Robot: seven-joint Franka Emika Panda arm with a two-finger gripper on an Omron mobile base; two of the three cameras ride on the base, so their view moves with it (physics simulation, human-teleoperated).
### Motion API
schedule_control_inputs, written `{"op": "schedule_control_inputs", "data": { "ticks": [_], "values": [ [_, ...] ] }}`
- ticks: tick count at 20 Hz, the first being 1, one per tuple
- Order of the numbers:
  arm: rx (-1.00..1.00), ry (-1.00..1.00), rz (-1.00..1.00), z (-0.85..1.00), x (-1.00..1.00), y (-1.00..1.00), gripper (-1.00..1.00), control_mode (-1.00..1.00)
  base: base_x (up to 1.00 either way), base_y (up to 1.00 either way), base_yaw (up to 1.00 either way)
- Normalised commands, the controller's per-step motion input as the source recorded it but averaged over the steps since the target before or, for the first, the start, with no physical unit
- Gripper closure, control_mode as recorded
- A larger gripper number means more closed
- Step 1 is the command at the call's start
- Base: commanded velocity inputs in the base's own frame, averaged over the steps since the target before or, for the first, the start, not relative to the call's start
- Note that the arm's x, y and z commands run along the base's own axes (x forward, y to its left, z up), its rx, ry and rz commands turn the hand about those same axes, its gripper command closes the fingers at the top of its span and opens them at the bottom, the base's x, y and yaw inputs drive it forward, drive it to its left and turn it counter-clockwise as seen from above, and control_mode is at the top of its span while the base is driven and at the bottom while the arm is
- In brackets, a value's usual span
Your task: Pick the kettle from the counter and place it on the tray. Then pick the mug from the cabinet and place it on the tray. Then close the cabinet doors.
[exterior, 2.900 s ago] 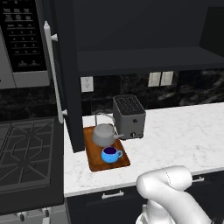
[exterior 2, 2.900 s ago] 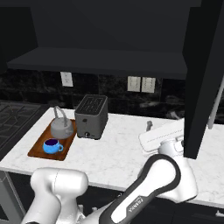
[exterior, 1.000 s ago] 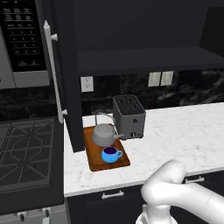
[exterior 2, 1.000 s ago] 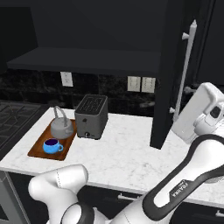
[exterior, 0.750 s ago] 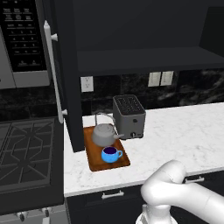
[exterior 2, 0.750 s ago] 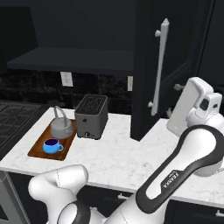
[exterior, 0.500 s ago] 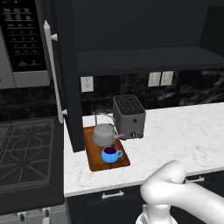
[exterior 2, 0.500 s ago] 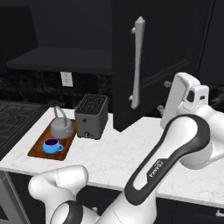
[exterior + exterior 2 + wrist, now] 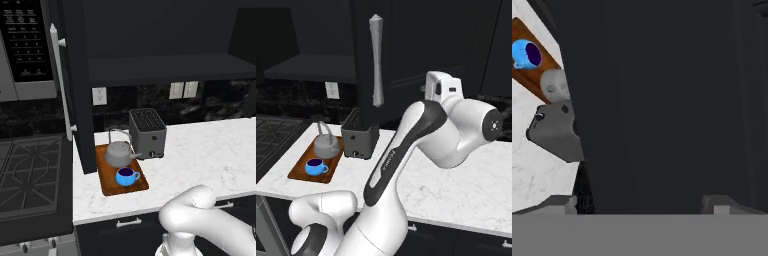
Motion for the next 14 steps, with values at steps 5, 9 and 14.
{"op": "schedule_control_inputs", "data": {
  "ticks": [5, 9, 14],
  "values": [
    [-0.15, 0.15, -0.14, 0.1, 0.36, 0.67, -1.0, -1.0, 0.0, 0.0, 0.0],
    [-0.14, 0.08, -0.14, 0.03, 0.5, 0.58, -1.0, -1.0, 0.0, 0.0, 0.0],
    [-0.09, 0.0, -0.12, 0.0, 0.58, 0.47, -1.0, -1.0, 0.0, 0.0, 0.0]
  ]
}}
